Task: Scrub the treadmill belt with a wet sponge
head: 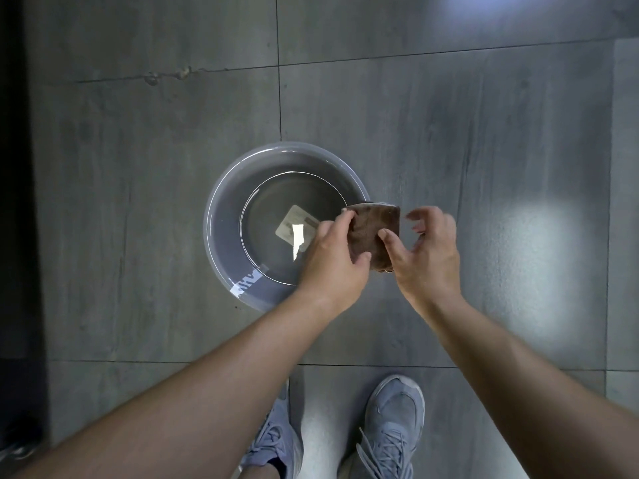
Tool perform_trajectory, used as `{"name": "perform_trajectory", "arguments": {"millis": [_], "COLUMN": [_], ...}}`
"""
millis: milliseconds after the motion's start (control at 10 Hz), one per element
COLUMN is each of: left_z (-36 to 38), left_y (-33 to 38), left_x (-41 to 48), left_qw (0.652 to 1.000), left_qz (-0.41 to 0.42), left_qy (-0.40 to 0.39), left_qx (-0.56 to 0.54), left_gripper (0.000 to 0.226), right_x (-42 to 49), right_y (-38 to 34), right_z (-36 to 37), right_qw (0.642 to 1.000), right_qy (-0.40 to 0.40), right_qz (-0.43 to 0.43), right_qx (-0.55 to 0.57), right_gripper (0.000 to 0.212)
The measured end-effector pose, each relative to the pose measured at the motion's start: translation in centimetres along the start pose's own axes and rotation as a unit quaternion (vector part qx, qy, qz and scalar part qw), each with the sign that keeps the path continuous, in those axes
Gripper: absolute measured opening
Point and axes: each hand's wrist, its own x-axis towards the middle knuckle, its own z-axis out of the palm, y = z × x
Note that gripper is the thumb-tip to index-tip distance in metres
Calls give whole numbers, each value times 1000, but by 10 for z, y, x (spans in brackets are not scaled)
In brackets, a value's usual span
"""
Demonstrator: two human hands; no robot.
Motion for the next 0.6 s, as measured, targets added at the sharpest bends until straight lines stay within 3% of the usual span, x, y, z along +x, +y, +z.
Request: {"name": "perform_trajectory", "arguments": {"millis": [100,400,600], "left_z": [2,2,-15], "left_y": [-6,-13,-9], "left_x": [3,8,-4], "left_qw": [1000,998,999], "left_qz": [4,20,11], "left_qy": [-20,-59,37], "left_qx": [-7,-31,-20], "left_gripper": [77,82,70], "right_x": [-2,0,-9], "right_y": [3,4,-5], "right_z": [2,10,-6], "right_qw": [998,996,999], "right_qy": [-22,-74,-27], "right_qz": [-63,0,-9], "right_qx": [-23,57,43], "right_gripper": [19,8,13]}}
